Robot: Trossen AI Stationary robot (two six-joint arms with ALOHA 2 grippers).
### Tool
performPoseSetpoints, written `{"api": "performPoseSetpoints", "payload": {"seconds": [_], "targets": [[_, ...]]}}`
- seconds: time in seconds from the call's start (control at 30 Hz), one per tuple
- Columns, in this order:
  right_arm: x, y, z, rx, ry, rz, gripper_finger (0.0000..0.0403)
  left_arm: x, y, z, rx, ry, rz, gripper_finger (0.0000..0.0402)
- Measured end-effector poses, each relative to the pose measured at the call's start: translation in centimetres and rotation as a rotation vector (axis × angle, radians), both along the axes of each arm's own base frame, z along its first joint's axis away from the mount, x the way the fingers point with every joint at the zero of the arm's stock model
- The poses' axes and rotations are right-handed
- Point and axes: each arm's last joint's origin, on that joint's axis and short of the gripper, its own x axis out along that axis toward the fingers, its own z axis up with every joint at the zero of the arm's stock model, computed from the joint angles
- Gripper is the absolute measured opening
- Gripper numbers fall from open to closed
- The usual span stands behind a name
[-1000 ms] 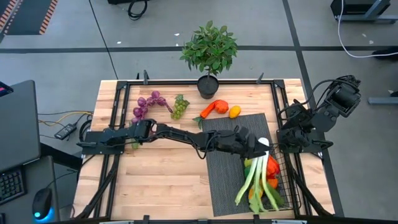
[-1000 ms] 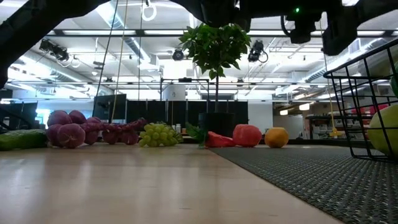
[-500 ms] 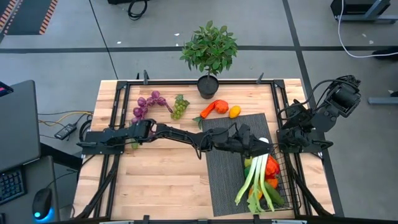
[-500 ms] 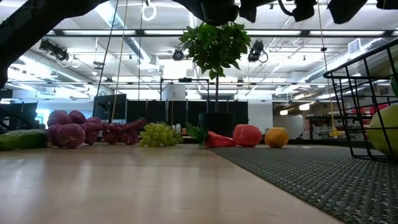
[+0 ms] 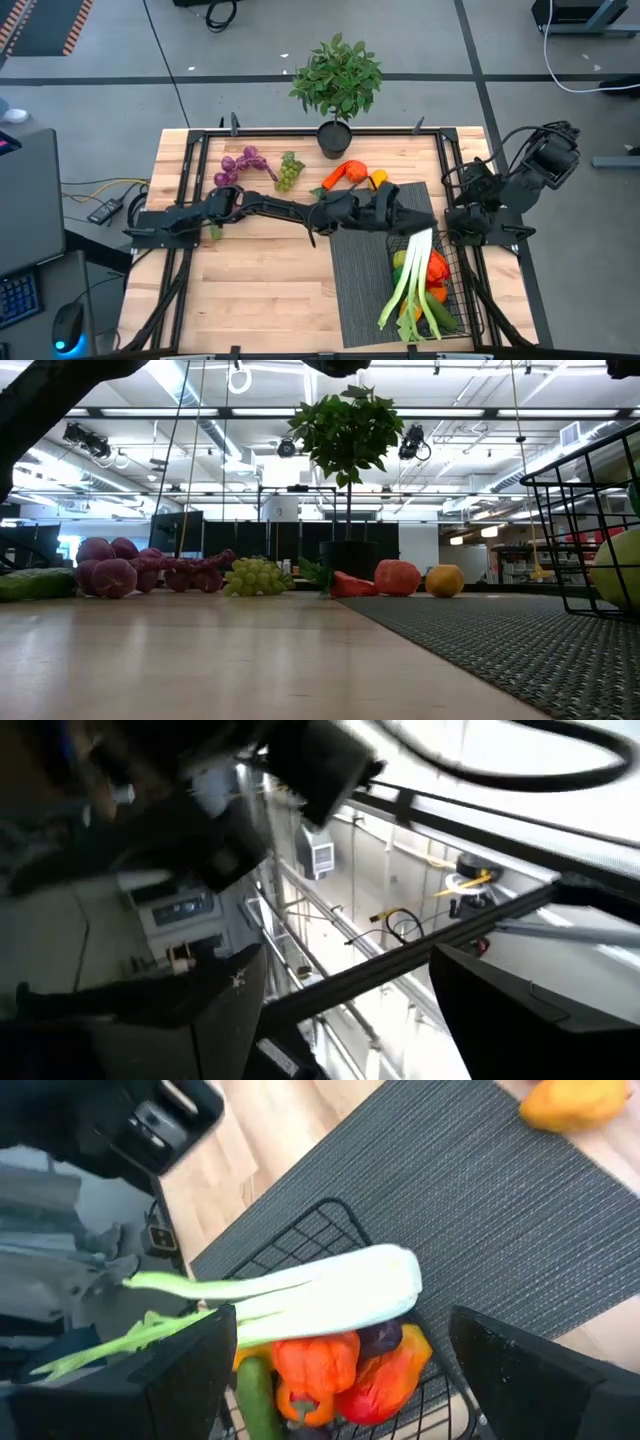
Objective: Build produce basket
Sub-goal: Put the mango into the black wire basket
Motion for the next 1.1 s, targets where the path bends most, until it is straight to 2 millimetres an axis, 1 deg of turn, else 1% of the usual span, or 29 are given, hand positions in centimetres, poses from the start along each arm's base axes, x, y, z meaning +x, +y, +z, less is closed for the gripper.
{"api": "performPoseSetpoints", "payload": {"seconds": [0.13, 0.2, 0.3, 0.4, 0.5, 0.57, 0.63, 0.7, 0.8, 0.87, 0.93, 1.1], "targets": [[0.6, 0.5, -0.1, -0.035, 0.008, -0.014, 0.0365, -0.5, 1.3, 1.5, 0.093, -0.019, 0.081, 0.0286], [0.9, 0.8, -0.2, -0.039, 0.028, -0.006, 0.0365, -0.7, 2.0, 2.2, 0.153, -0.001, 0.122, 0.0286], [1.3, 1.4, -0.4, -0.022, 0.081, 0.027, 0.0365, -0.8, 2.8, 2.7, 0.245, 0.065, 0.177, 0.0286], [1.5, 1.8, -0.7, -0.011, 0.149, 0.059, 0.0365, -1.3, 3.5, 3.7, 0.369, 0.139, 0.233, 0.0285], [1.5, 2.0, -1.0, -0.02, 0.209, 0.073, 0.0365, -2.5, 4.0, 5.4, 0.498, 0.243, 0.275, 0.0285], [1.5, 2.0, -1.1, -0.022, 0.233, 0.061, 0.0365, -3.5, 4.3, 6.0, 0.576, 0.36, 0.292, 0.0285], [1.5, 2.0, -1.1, -0.022, 0.241, 0.046, 0.0365, -4.7, 4.6, 6.3, 0.643, 0.513, 0.3, 0.0285], [1.5, 2.0, -1.1, -0.02, 0.24, 0.042, 0.0365, -5.9, 4.8, 6.2, 0.681, 0.668, 0.297, 0.0285], [1.5, 2.0, -1.1, -0.022, 0.241, 0.043, 0.0365, -7.5, 4.9, 5.5, 0.709, 0.88, 0.252, 0.0285], [1.4, 1.9, -1.2, -0.029, 0.249, 0.043, 0.0365, -8.2, 4.9, 4.3, 0.708, 1.029, 0.202, 0.0285], [1.4, 1.9, -1.2, -0.035, 0.254, 0.043, 0.0365, -8.9, 4.5, 3.1, 0.712, 1.163, 0.151, 0.0285], [1.4, 1.8, -1.2, -0.053, 0.241, 0.046, 0.0365, -10.6, 3.5, 0.4, 0.805, 1.434, 0.029, 0.0285]]}}
